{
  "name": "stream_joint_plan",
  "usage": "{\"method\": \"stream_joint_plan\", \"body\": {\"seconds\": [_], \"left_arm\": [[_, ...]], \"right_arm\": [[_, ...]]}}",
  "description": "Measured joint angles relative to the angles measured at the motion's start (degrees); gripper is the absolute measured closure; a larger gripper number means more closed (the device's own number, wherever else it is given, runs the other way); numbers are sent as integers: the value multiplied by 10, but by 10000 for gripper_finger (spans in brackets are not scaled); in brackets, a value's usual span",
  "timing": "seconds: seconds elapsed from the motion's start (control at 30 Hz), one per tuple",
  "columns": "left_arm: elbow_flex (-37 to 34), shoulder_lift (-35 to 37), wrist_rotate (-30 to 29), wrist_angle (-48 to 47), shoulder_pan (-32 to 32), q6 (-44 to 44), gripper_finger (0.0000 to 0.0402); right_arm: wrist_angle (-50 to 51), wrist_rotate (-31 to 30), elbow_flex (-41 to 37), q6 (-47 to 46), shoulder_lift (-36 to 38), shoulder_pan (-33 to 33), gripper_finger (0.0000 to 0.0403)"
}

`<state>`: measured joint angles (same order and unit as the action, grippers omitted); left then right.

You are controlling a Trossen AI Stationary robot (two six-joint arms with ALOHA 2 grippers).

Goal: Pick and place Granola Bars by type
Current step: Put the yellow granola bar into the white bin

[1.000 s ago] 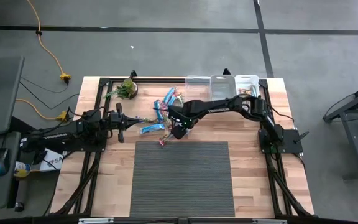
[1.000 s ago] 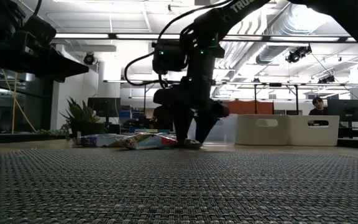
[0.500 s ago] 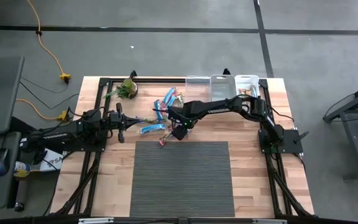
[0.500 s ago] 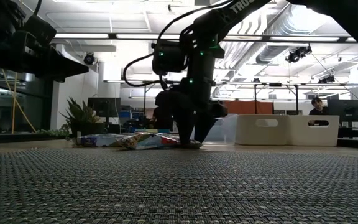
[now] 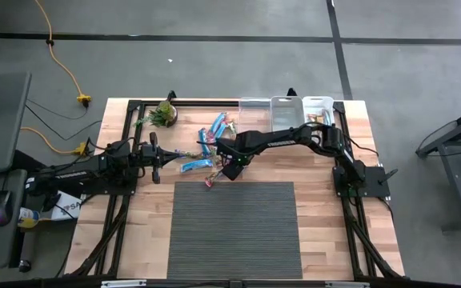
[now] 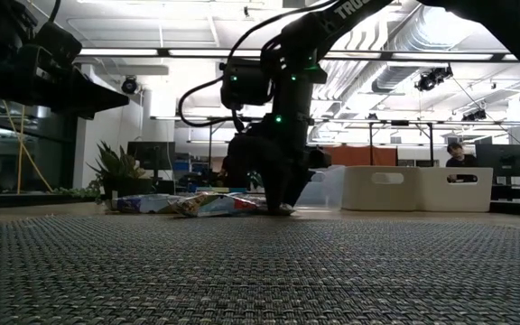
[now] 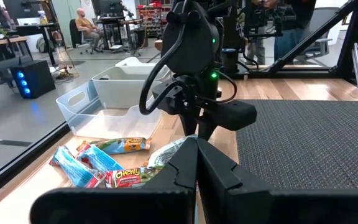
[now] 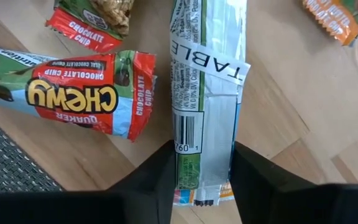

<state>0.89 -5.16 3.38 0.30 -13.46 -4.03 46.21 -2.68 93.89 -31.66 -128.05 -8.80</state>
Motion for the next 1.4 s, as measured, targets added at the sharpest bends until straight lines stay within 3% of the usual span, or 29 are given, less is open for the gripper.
{"method": "stream_joint_plan", "body": {"seconds": [0.3,0.93,1.4], "left_arm": [[0,0,0,0,0,0,400],[0,0,0,0,0,0,400],[0,0,0,0,0,0,400]], "right_arm": [[9,-4,5,-4,2,0,302],[88,11,92,7,-2,-6,305],[183,85,244,16,1,-17,305]]}}
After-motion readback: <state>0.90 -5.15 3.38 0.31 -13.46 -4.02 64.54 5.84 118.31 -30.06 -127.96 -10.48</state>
